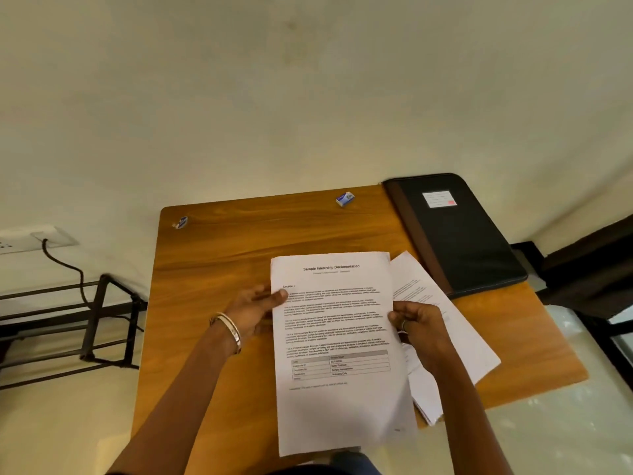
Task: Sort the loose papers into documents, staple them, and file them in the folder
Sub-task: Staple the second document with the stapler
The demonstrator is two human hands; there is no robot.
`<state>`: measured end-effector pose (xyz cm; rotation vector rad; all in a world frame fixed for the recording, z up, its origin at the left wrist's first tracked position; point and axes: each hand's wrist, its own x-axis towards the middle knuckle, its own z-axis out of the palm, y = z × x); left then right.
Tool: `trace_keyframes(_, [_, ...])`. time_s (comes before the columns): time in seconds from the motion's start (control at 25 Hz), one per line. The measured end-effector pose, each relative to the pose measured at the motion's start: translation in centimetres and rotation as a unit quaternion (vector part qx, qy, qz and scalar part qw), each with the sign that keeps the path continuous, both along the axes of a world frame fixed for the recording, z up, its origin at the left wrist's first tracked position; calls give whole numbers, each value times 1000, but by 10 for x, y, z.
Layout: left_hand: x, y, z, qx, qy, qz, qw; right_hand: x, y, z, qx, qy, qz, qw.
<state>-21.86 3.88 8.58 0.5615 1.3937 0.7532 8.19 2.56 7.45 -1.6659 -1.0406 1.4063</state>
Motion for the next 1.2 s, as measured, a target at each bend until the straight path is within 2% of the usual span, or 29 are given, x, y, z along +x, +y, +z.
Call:
trace_keyframes(0.08, [28,24,13,24,-7,66,998,13,2,0,3,-22,5,1000])
trace_keyframes(0.24, [71,44,24,28,139,114,983,27,6,-18,-24,-2,1,1000])
trace_keyframes(0.28, [79,41,22,40,169,121,977,35,13,-24,-33,-28,9,999])
trace_keyframes(0.32, [86,35,20,56,203,135,968,44,21,-32,-41,-118,40,991])
trace_keyframes(0.36, [91,29,19,74,245,149,955,54,30,-44,-34,-257,96,961])
trace_keyframes(0.4, [94,24,18,94,287,157,940,62,36,-57,-21,-378,169,910])
trace_keyframes(0.44, [95,19,18,113,320,161,927,65,39,-66,1,-452,246,858])
trace_keyframes(0.52, [95,15,20,136,360,154,910,69,39,-83,44,-514,351,781])
trace_keyframes(0.56, [96,14,22,139,375,151,904,71,41,-91,56,-520,368,769])
trace_keyframes(0.6, [97,14,23,143,388,150,898,70,44,-91,64,-514,367,773])
trace_keyframes(0.64, [98,12,25,148,401,149,892,69,49,-88,67,-486,344,800])
trace_keyframes(0.68, [100,11,27,151,413,148,886,66,56,-80,53,-422,291,857])
trace_keyframes(0.72, [102,10,29,151,422,147,882,64,63,-68,13,-323,211,922])
trace_keyframes(0.76, [104,8,30,148,430,153,877,61,72,-53,-34,-188,124,974])
trace_keyframes(0.8, [106,7,31,148,433,159,875,57,80,-34,-67,-18,36,997])
trace_keyframes(0.84, [107,5,32,151,432,164,874,52,86,-12,-81,144,-28,986])
trace_keyframes(0.88, [109,3,32,156,431,168,873,45,90,11,-83,285,-48,954])
trace_keyframes(0.92, [109,1,32,162,432,170,871,36,94,31,-62,367,-36,927])
trace_keyframes(0.96, [110,-1,32,171,435,171,867,27,95,48,-16,383,12,923])
trace_keyframes(1.08, [112,-5,37,189,446,165,859,-9,94,67,133,252,189,940])
trace_keyframes(1.2, [107,-8,44,231,445,165,850,-34,90,63,187,141,249,940])
